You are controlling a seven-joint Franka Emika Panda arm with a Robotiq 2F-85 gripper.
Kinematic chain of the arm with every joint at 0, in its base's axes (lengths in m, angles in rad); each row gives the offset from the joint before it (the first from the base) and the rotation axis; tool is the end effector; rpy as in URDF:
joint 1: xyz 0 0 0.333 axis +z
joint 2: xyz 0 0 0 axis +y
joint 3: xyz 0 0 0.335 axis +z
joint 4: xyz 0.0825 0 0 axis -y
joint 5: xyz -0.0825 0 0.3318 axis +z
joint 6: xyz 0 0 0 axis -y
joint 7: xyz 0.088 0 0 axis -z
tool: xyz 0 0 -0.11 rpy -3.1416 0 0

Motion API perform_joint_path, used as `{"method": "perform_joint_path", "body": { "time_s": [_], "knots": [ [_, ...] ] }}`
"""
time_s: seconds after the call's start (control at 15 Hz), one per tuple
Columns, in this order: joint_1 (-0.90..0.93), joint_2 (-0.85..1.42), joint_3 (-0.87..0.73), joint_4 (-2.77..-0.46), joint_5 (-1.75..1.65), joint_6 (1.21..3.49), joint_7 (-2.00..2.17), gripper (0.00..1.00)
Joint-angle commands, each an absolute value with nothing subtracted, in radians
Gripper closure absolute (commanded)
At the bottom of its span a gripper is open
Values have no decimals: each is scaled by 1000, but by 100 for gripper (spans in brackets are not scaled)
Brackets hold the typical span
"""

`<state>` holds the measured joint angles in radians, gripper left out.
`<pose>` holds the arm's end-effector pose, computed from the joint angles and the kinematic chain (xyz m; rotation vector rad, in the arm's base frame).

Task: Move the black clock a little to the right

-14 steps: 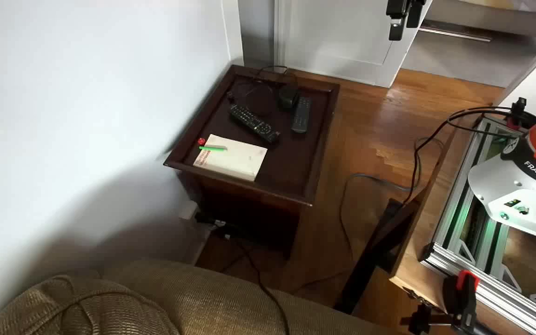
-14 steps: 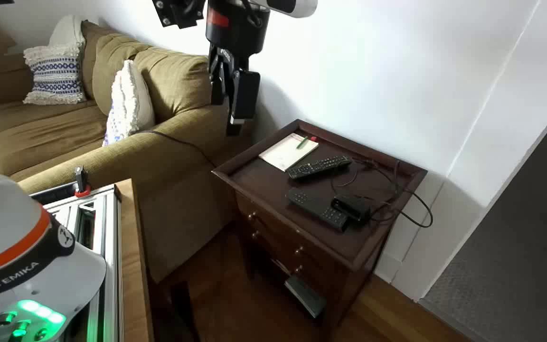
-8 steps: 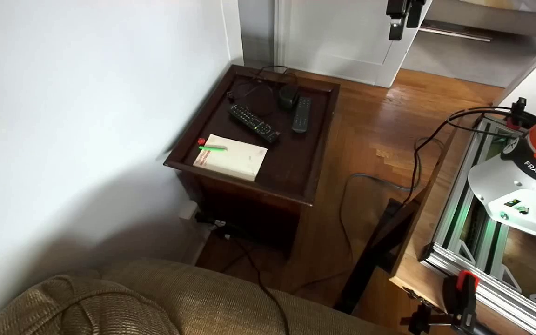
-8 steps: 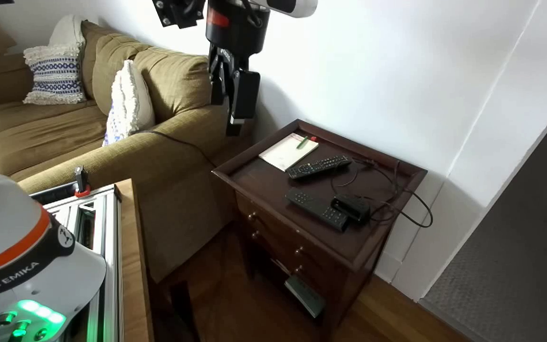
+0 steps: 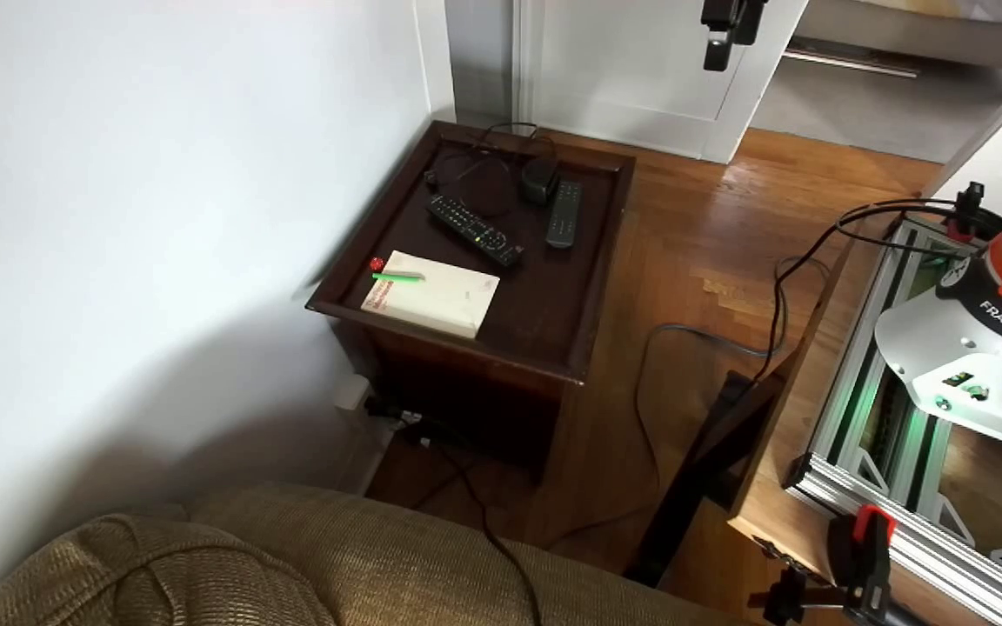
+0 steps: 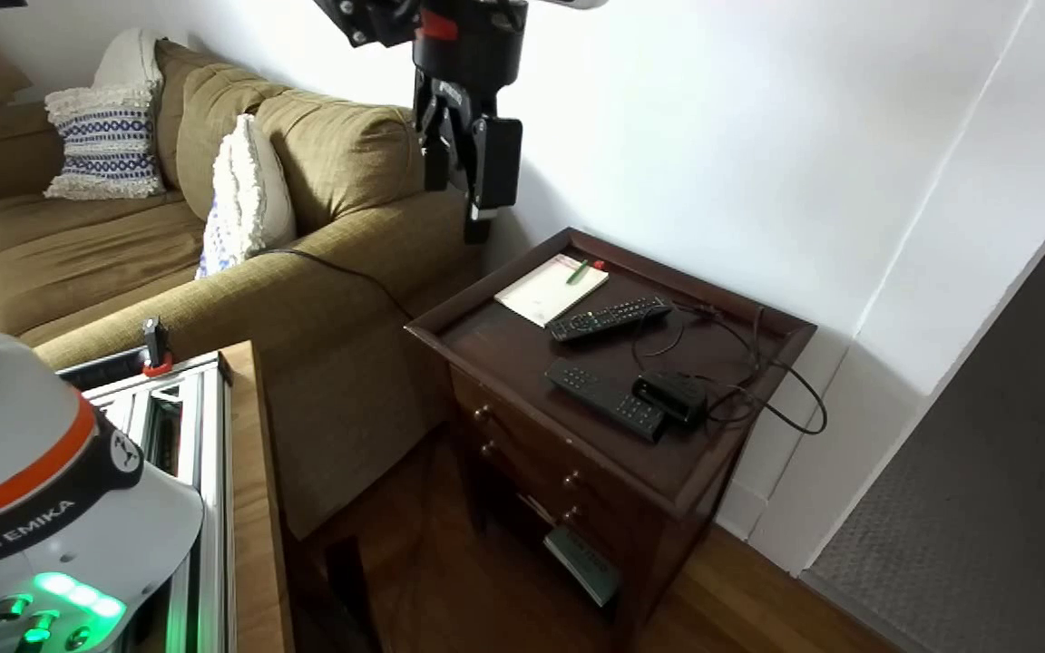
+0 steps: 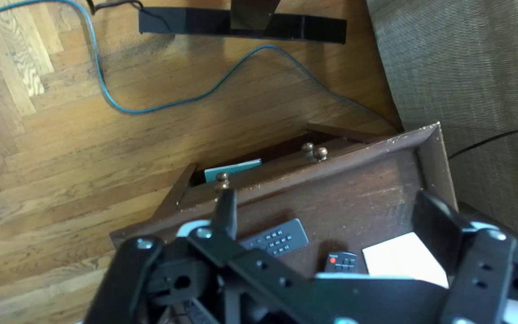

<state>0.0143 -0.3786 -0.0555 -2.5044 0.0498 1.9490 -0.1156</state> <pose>0.3455 -0.0117 0.4462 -3.0507 -0.0879 0.2633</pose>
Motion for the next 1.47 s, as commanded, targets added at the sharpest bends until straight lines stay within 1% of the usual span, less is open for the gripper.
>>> {"method": "perform_joint_path", "body": {
  "time_s": [0.0,0.13,0.27,0.73,0.93,1.4],
  "knots": [
    [37,-278,-11,-2448,-5,2070,-170,0],
    [42,-204,1,-2398,-34,2118,-205,0],
    [42,-120,-3,-2327,-40,2117,-249,0],
    [-2,151,-21,-2096,-27,2203,-303,0],
    [-29,249,-23,-2055,-34,2270,-318,0],
    [-85,455,-13,-2020,-27,2512,-334,0]
  ]
}}
